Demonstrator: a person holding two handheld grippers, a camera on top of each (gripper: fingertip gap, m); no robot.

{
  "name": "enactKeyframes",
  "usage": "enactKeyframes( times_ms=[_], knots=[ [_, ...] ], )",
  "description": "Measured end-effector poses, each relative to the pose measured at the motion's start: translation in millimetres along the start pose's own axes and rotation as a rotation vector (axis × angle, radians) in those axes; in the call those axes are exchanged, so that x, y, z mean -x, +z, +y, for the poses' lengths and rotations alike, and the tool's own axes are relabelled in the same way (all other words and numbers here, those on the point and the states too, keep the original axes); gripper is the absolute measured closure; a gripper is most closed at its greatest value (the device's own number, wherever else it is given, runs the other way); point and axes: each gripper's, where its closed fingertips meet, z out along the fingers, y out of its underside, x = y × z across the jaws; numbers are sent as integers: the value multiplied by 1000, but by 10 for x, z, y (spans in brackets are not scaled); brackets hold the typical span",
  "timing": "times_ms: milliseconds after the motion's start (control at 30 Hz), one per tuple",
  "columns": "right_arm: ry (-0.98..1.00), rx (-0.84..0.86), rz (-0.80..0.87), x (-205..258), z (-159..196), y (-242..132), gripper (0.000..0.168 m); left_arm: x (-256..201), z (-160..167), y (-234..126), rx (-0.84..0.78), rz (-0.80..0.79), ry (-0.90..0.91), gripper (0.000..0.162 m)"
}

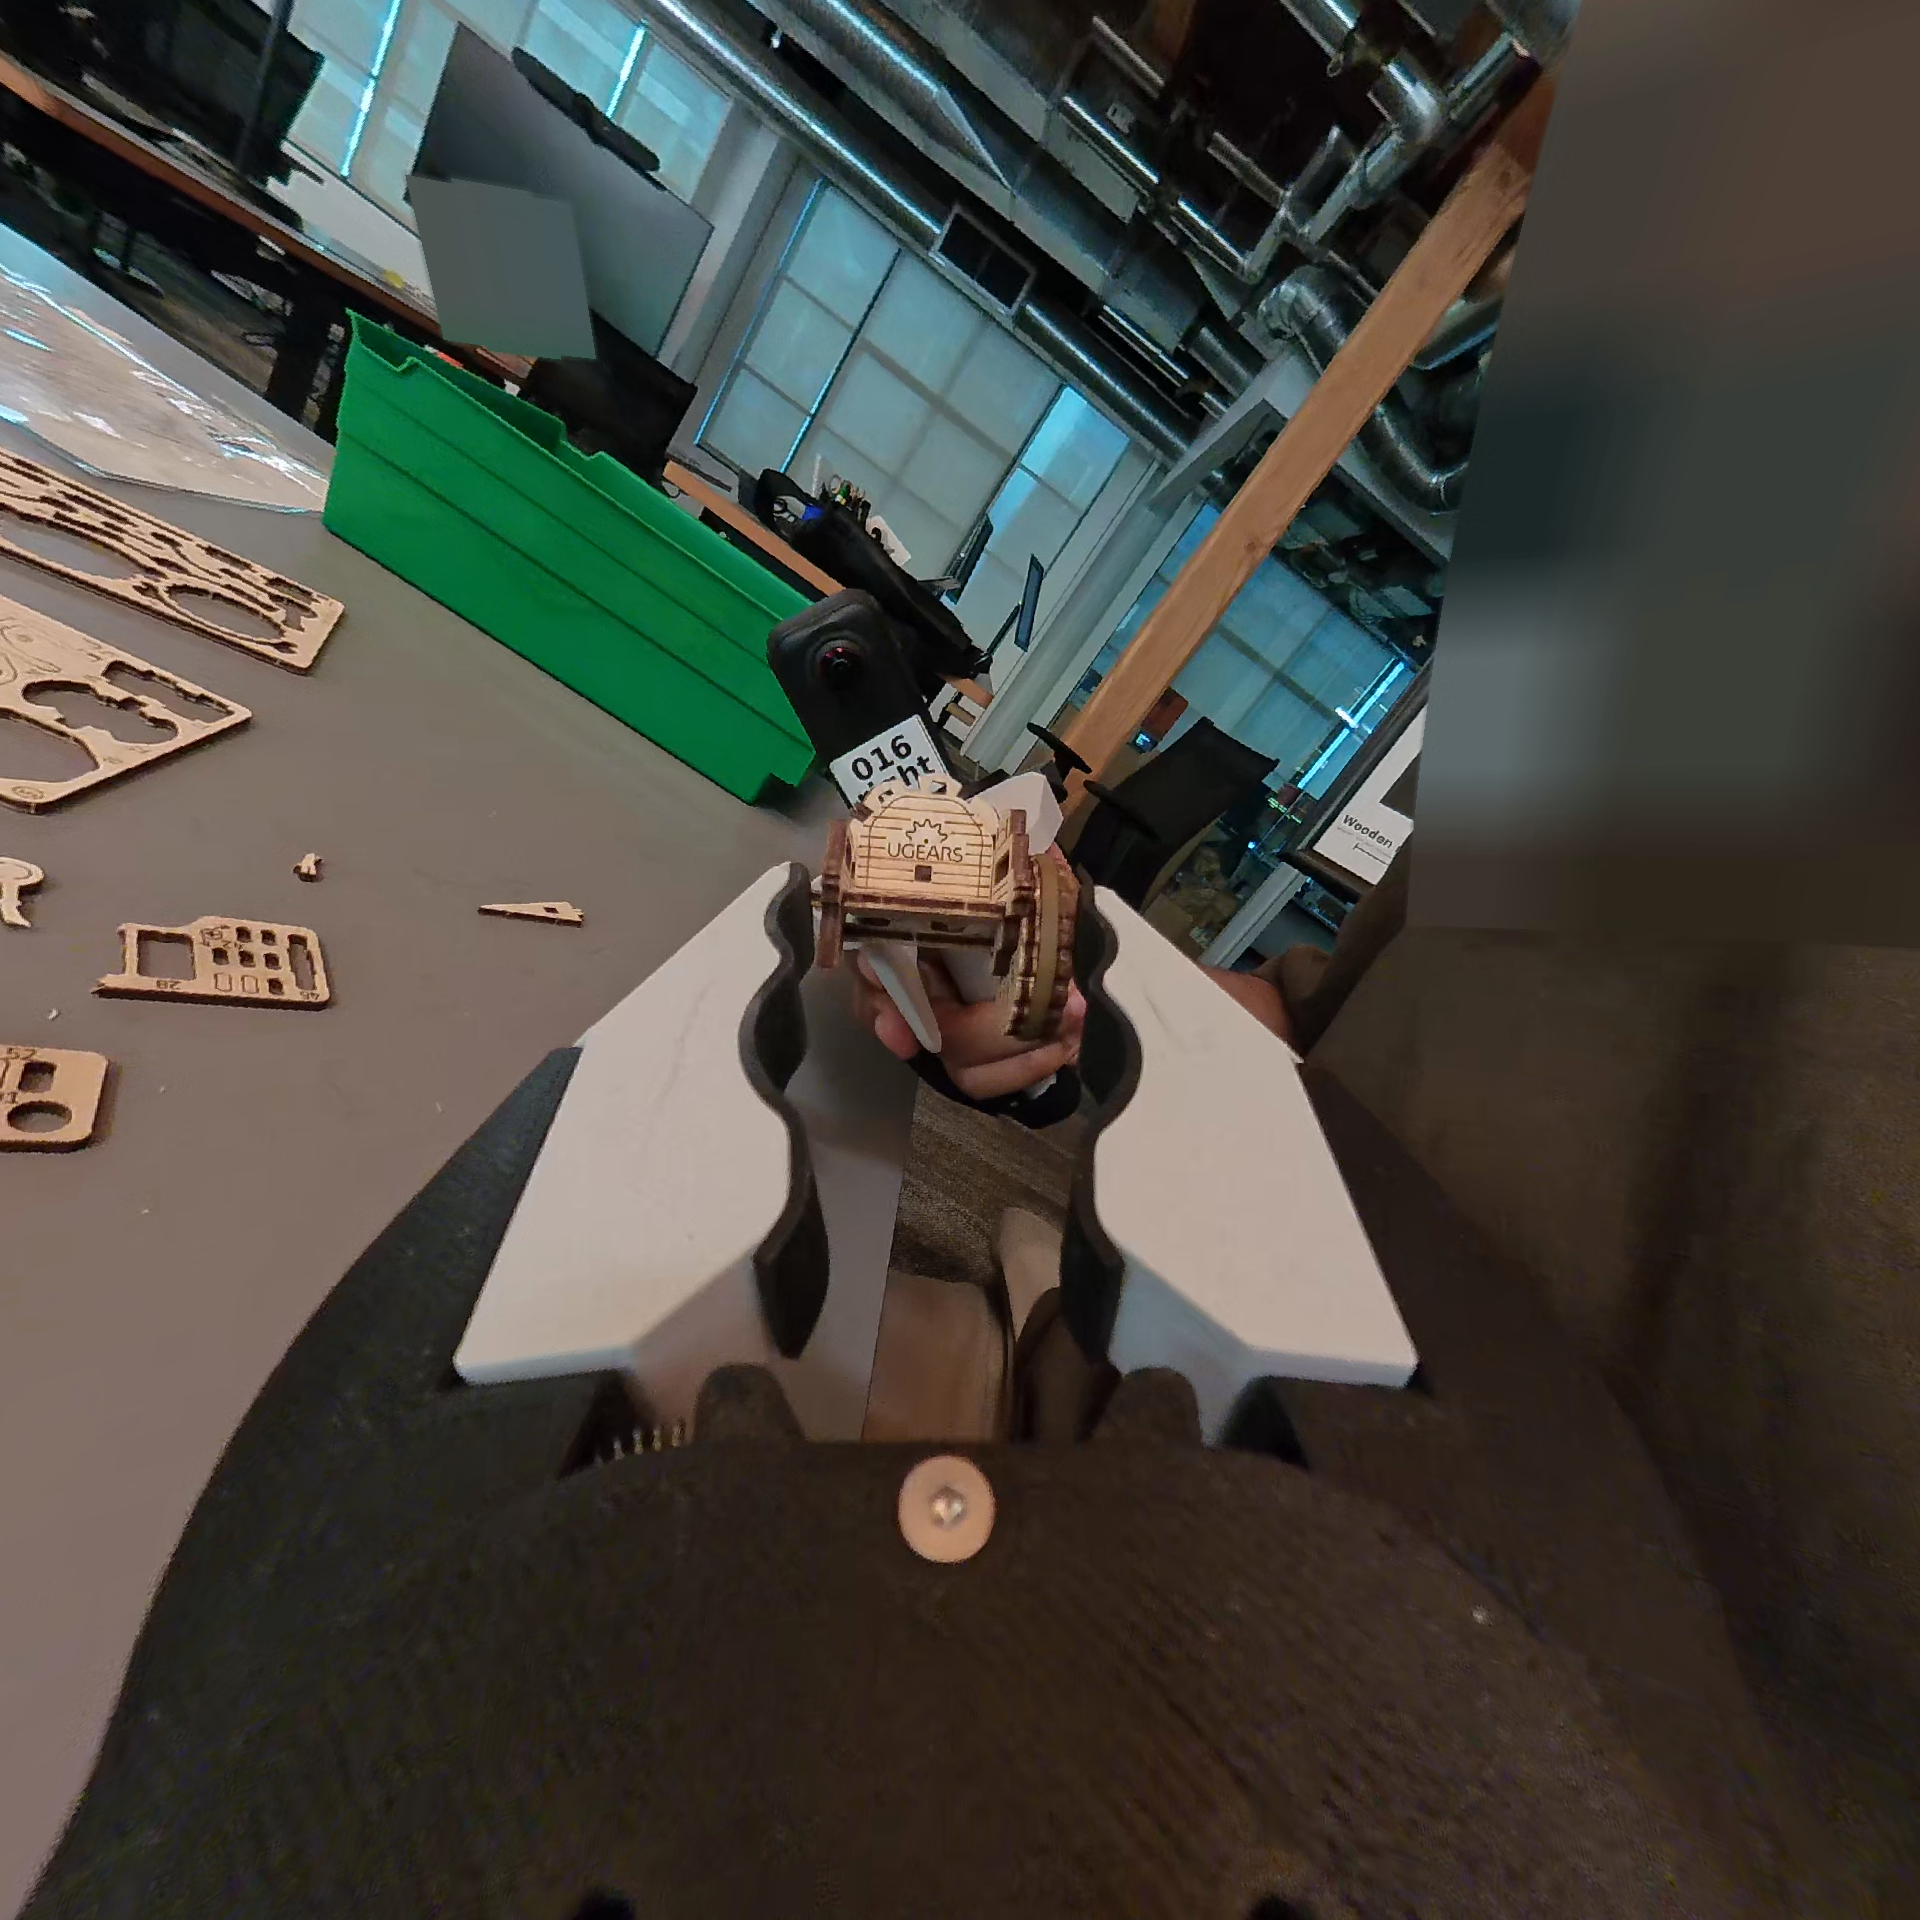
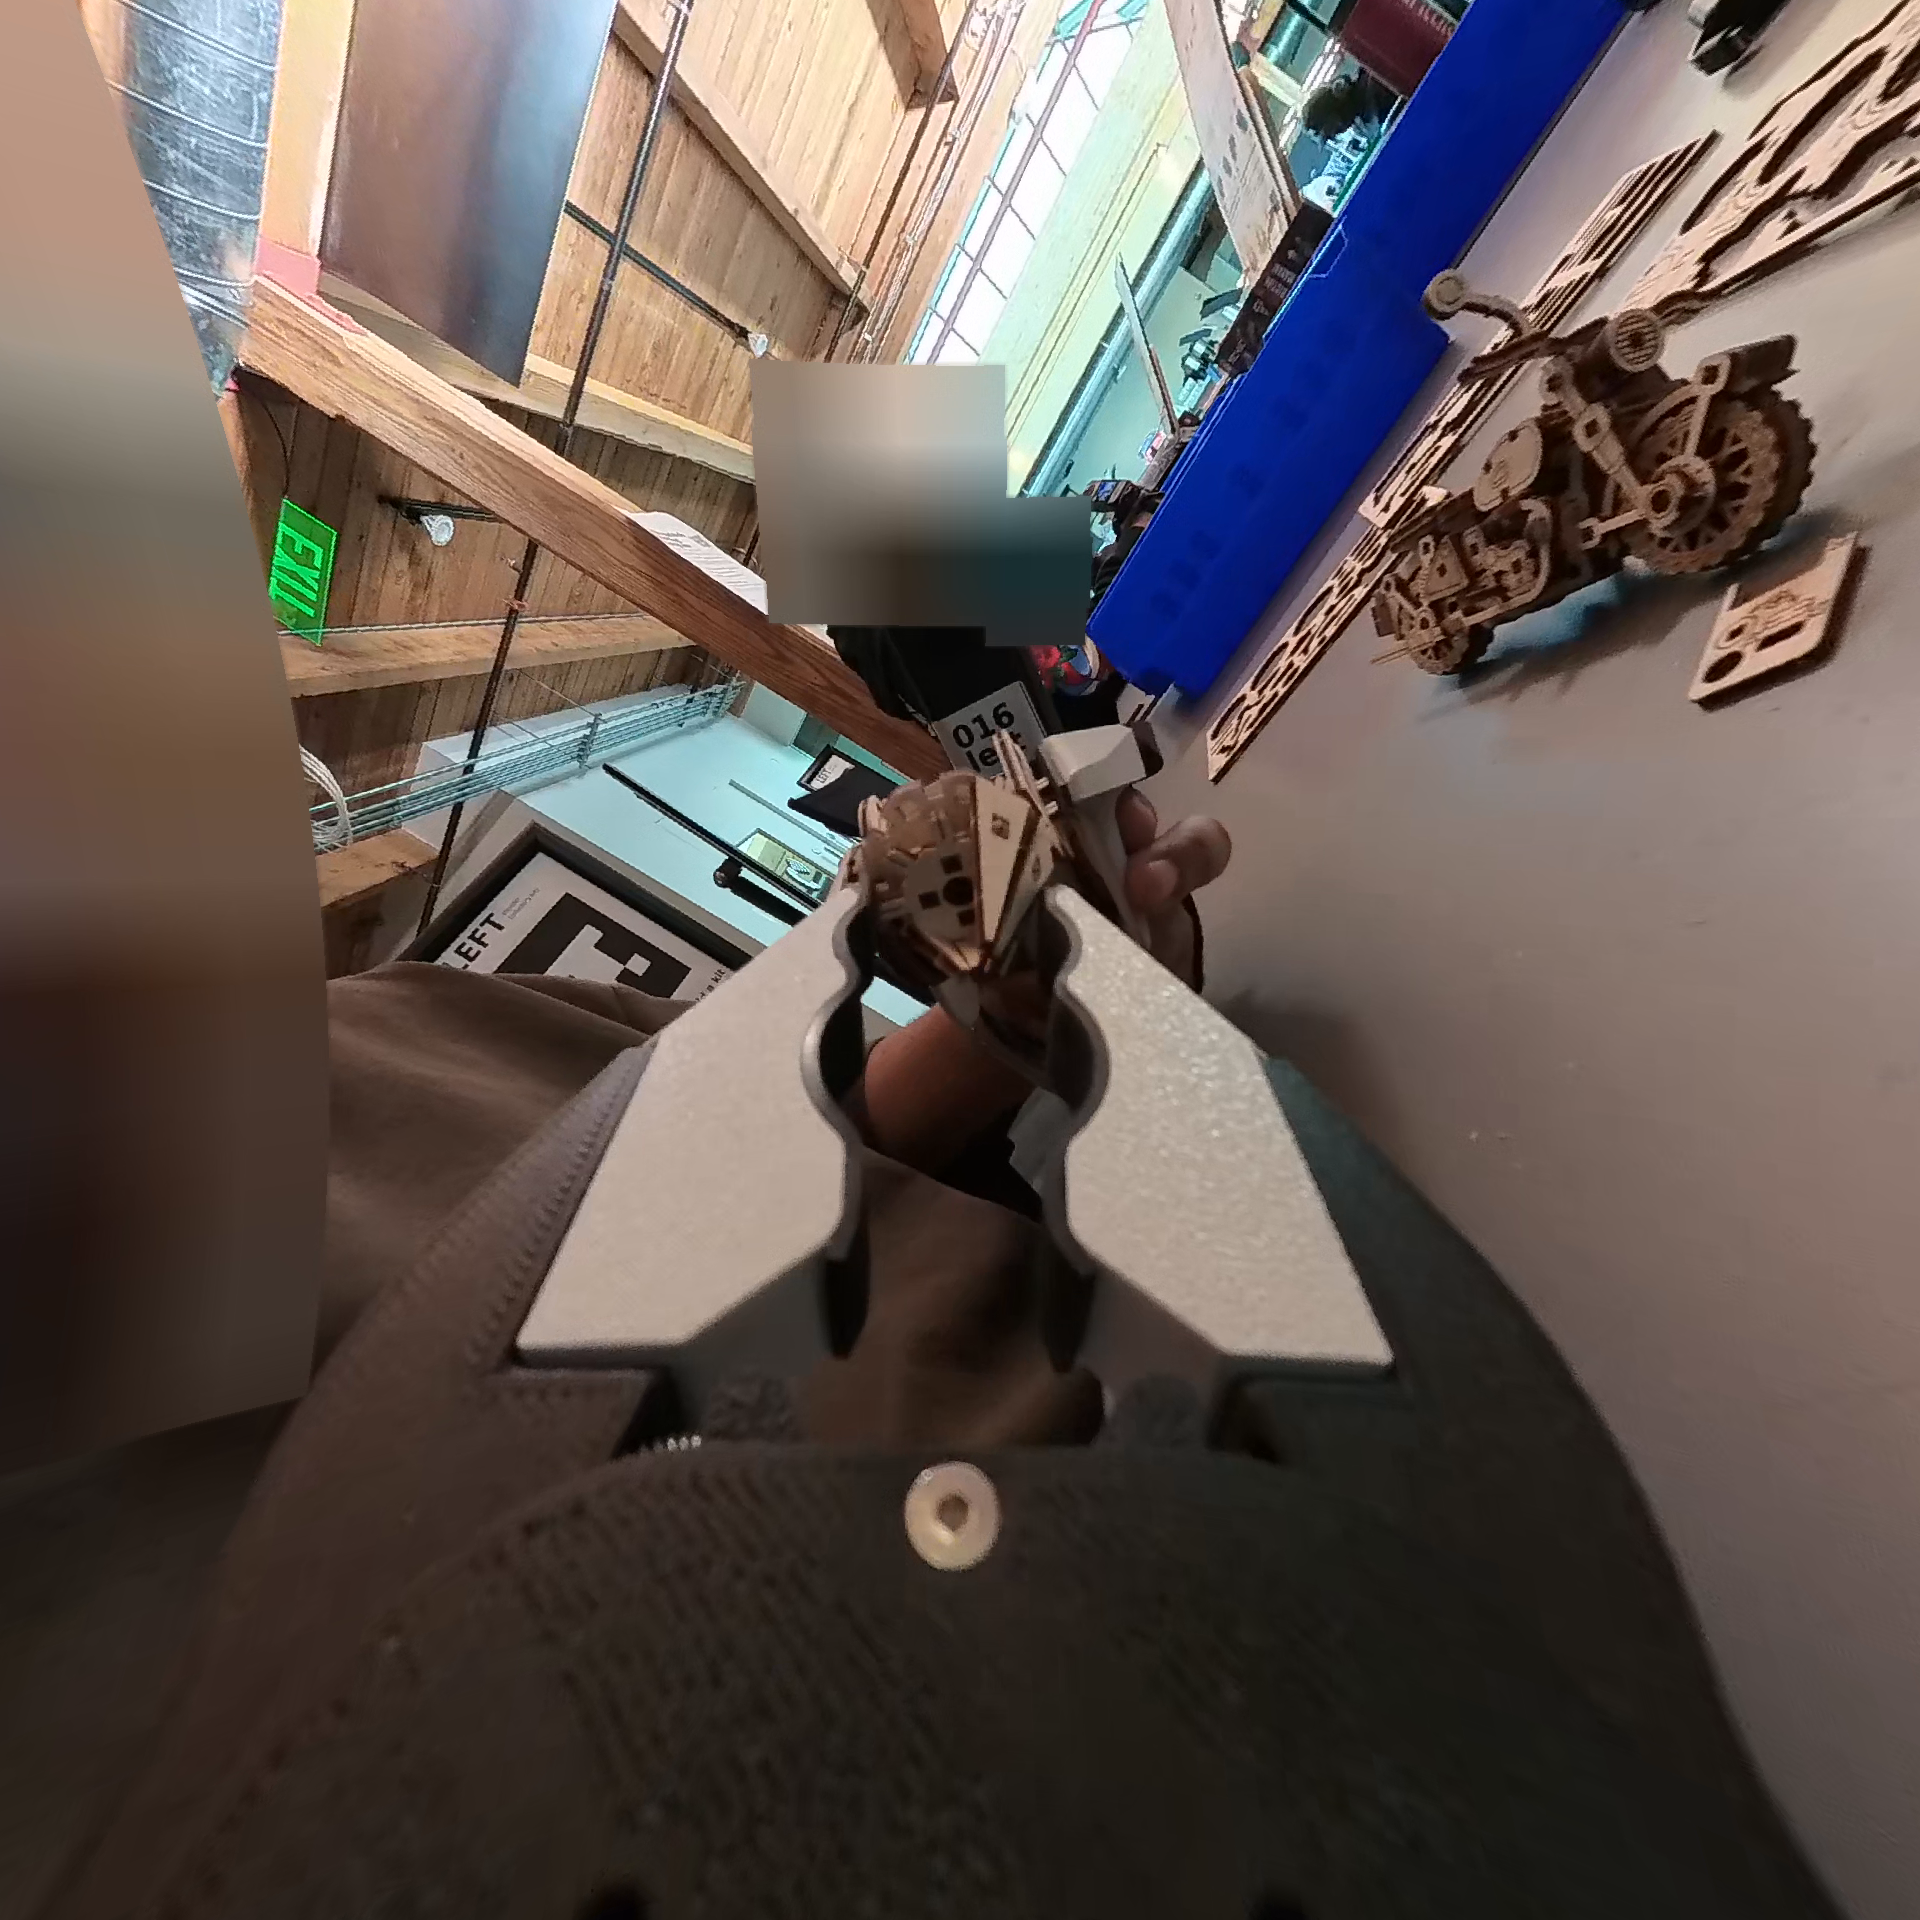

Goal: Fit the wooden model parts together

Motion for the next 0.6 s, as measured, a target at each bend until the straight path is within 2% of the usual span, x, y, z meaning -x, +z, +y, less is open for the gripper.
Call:
enactKeyframes(
  times_ms=[300, 600],
  knots=[
    [-1, -7, 2, 5, -9, 0, 139, 3, 13, 7, 3, 5, -16, 114],
    [-6, -23, 4, 22, -29, 12, 139, 1, -34, -4, -40, 74, -164, 113]
  ],
)
